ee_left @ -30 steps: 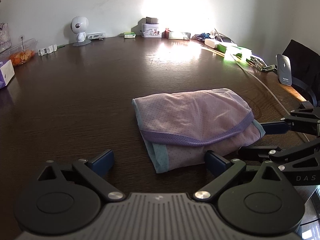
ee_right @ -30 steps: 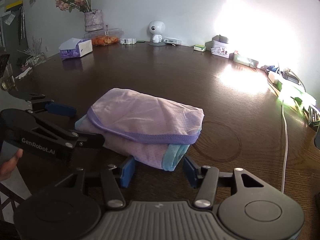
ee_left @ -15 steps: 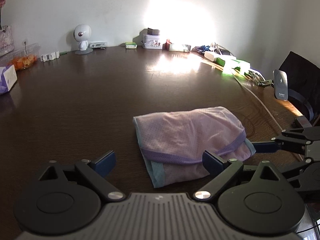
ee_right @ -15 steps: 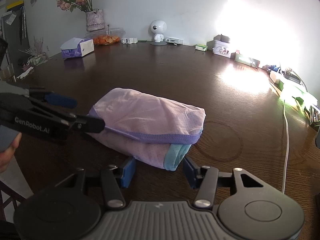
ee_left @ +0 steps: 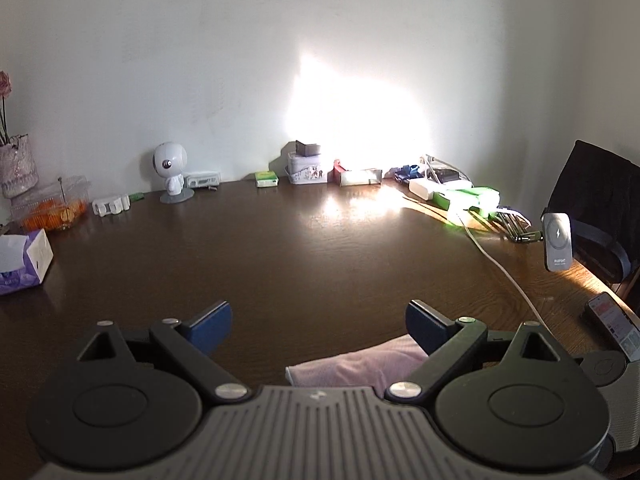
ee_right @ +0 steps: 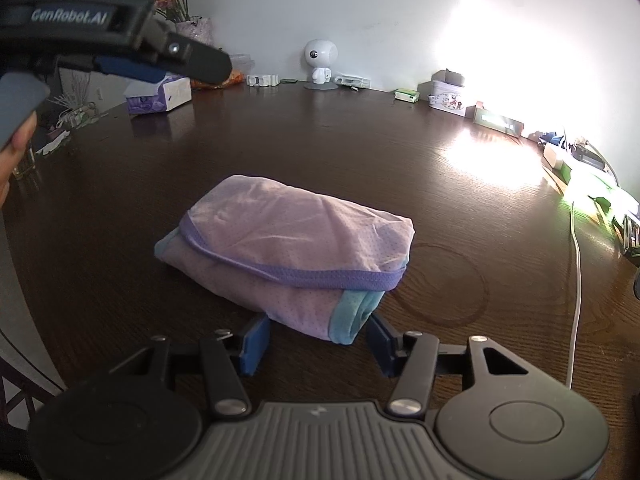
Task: Fold clothes
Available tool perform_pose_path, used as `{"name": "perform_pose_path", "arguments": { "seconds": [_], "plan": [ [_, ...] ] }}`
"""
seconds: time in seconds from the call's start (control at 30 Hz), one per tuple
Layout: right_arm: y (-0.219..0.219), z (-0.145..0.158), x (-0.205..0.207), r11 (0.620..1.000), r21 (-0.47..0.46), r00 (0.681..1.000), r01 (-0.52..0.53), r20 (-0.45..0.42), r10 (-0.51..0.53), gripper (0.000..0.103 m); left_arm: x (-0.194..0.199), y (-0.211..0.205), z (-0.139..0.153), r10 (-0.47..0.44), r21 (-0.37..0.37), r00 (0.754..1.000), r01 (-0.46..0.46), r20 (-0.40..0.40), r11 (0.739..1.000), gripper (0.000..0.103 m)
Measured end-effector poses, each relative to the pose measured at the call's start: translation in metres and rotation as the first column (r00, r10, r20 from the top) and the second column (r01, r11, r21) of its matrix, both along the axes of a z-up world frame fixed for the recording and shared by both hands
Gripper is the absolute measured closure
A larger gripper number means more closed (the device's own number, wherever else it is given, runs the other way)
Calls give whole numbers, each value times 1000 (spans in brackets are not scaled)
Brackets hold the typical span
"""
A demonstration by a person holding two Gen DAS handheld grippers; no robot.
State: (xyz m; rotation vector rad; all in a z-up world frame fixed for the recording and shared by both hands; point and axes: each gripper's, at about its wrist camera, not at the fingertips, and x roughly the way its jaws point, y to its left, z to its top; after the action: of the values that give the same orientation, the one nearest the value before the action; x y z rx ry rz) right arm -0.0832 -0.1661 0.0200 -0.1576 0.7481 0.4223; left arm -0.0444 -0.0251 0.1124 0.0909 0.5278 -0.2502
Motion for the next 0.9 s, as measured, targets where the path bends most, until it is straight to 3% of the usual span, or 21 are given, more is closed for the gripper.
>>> {"name": "perform_pose_path", "arguments": {
  "seconds": [0.53, 0.63, 0.9],
  "plan": [
    [-3, -1, 4, 1000, 10, 1000, -10, 0, 10, 47, 7, -8, 20, -14, 20, 999, 14, 44, 1000, 6],
    [-4, -1, 5, 1000, 14, 1000, -11, 4, 11, 47, 10, -8, -1, -22, 28, 1000, 22, -11, 999, 4],
    [-5, -2, 3, 1000, 18, 1000, -20, 20, 20, 47, -9, 13, -95, -45, 5, 974, 48, -220, 999, 4]
  ]
}}
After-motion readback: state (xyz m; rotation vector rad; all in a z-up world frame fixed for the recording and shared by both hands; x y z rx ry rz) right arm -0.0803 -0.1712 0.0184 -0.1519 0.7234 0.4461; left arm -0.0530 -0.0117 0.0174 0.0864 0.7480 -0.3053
